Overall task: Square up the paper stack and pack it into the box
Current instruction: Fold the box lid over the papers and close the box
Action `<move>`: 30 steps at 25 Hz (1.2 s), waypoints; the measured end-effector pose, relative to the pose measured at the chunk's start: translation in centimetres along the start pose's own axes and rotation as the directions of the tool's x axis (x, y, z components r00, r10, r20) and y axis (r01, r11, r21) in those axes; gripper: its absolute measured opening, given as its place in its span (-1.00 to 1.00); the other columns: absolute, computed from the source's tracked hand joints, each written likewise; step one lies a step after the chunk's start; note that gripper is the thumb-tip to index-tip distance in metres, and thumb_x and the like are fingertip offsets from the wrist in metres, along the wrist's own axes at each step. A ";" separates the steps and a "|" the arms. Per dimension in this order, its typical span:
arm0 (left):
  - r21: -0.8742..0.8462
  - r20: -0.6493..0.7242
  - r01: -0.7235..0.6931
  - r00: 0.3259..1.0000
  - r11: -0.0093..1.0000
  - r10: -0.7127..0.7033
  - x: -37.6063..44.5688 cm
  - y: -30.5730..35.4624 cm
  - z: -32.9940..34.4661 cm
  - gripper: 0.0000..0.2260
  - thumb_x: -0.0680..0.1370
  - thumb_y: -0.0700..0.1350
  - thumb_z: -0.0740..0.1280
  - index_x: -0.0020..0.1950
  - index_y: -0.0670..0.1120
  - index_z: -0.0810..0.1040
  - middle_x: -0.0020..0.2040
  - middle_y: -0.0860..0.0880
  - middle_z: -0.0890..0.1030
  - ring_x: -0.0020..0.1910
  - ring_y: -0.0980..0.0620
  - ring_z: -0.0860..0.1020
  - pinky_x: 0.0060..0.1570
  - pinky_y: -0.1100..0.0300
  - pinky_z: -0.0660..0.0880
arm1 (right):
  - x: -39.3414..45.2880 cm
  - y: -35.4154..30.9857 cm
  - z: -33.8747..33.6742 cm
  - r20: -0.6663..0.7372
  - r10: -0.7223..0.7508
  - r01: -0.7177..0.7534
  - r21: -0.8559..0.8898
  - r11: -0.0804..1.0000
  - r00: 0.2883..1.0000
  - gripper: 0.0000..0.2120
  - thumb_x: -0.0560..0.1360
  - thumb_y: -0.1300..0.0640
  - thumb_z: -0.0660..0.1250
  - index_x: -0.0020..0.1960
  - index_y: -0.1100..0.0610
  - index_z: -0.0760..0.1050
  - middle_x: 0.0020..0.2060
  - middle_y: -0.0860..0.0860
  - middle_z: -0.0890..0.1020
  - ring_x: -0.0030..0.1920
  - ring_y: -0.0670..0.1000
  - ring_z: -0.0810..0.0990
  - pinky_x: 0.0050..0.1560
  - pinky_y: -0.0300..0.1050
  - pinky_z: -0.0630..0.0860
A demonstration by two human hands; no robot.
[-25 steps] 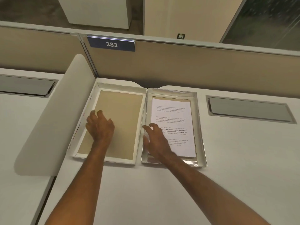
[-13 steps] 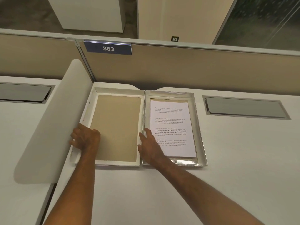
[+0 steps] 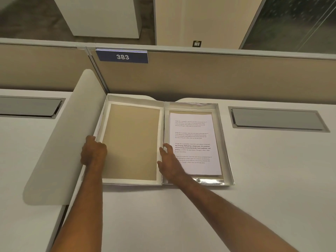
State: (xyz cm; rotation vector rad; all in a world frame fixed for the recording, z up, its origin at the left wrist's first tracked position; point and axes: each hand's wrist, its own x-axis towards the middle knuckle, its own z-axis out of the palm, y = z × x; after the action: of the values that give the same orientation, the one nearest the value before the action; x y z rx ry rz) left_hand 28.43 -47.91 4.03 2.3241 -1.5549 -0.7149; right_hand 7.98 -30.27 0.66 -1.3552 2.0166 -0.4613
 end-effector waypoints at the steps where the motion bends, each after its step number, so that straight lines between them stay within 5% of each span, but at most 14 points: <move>1: -0.009 0.015 0.000 1.000 1.000 0.000 0.0 0.1 -0.5 -0.66 0.61 -0.18 0.23 0.39 -0.04 0.46 0.28 -0.24 0.60 0.21 -0.35 0.57 0.14 -0.10 0.45 | 0.0 0.0 0.0 0.000 0.000 0.000 0.017 1.000 1.000 -0.49 0.63 0.26 0.25 0.55 0.31 0.29 0.65 0.14 0.08 0.44 0.29 0.49 0.37 0.12 0.52; 8: -0.203 0.061 -0.125 0.988 0.971 0.140 -0.8 1.8 -6.4 -0.77 0.57 -0.08 0.30 0.23 0.00 0.56 0.27 -0.13 0.62 0.17 -0.25 0.57 0.20 -0.09 0.54 | 0.3 -0.2 -0.4 0.047 0.057 -0.061 0.084 0.995 0.997 -0.51 0.67 0.17 0.25 0.54 0.35 0.31 0.68 0.11 0.05 0.55 0.23 0.38 0.52 0.05 0.37; 11: -0.360 0.113 -0.159 0.971 0.919 0.212 -2.6 4.0 -9.0 -0.85 0.55 -0.04 0.39 0.12 0.04 0.57 0.19 -0.10 0.63 0.01 -0.14 0.56 -0.03 0.05 0.52 | 0.1 0.0 -1.2 0.093 0.077 -0.091 0.160 0.983 0.993 -0.49 0.69 0.16 0.23 0.57 0.34 0.30 0.70 0.10 0.04 0.55 0.17 0.40 0.56 -0.03 0.31; 14: -0.451 0.237 -0.178 0.921 0.875 0.310 -5.7 6.4 -10.8 -0.72 0.56 0.01 0.45 0.24 0.02 0.55 0.13 -0.12 0.60 -0.20 -0.02 0.52 -0.27 0.16 0.41 | -0.8 0.3 -2.3 0.066 0.083 -0.100 0.316 0.944 0.994 -0.52 0.68 0.19 0.27 0.58 0.26 0.36 0.66 0.13 0.17 0.57 0.14 0.37 0.58 0.00 0.30; 16: -0.481 0.335 -0.168 0.872 0.860 0.357 -8.3 8.2 -11.3 -0.56 0.56 0.06 0.46 0.40 0.04 0.46 0.14 -0.07 0.59 -0.14 0.06 0.53 -0.24 0.17 0.42 | -1.7 0.2 -3.4 -0.012 0.076 -0.064 0.416 0.907 0.997 -0.60 0.67 0.21 0.29 0.50 0.19 0.49 0.55 0.12 0.39 0.42 0.06 0.51 0.41 -0.15 0.44; 18: -0.516 0.401 -0.172 0.817 0.839 0.414 -10.9 9.7 -10.9 -0.45 0.55 0.10 0.46 0.49 0.08 0.37 0.09 0.02 0.59 -0.07 0.11 0.57 -0.21 0.16 0.47 | -3.0 0.1 -4.9 -0.083 0.085 -0.029 0.525 0.851 0.993 -0.68 0.66 0.18 0.30 0.39 0.08 0.59 0.40 0.05 0.54 0.12 -0.09 0.61 0.14 -0.31 0.51; 25: -0.505 0.556 -0.188 0.676 0.843 0.484 -18.1 12.8 -5.0 -0.41 0.54 0.30 0.36 0.48 0.06 0.40 0.26 0.01 0.61 0.12 0.02 0.62 -0.06 0.05 0.60 | -6.6 -0.2 -12.8 -0.142 0.202 0.058 0.927 0.370 0.969 -0.78 0.66 -0.01 0.32 0.26 -0.02 0.61 0.13 -0.01 0.73 -0.04 -0.01 0.78 -0.13 -0.14 0.69; 30: -0.397 0.628 -0.223 0.642 0.890 0.440 -19.2 10.7 1.6 -0.43 0.58 0.32 0.27 0.47 0.01 0.46 0.44 0.00 0.50 0.38 -0.07 0.49 0.33 -0.03 0.47 | -8.0 3.2 -16.6 -0.144 0.350 0.031 0.951 0.308 0.925 -0.63 0.62 -0.17 0.31 0.37 -0.07 0.56 0.21 0.01 0.69 0.15 0.11 0.69 0.11 0.12 0.68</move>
State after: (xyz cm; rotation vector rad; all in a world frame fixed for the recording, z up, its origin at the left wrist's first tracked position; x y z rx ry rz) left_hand 13.22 -34.47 12.54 1.5160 -1.9232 -1.7342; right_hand -3.61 -22.80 13.32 -0.2794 1.5174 -1.5775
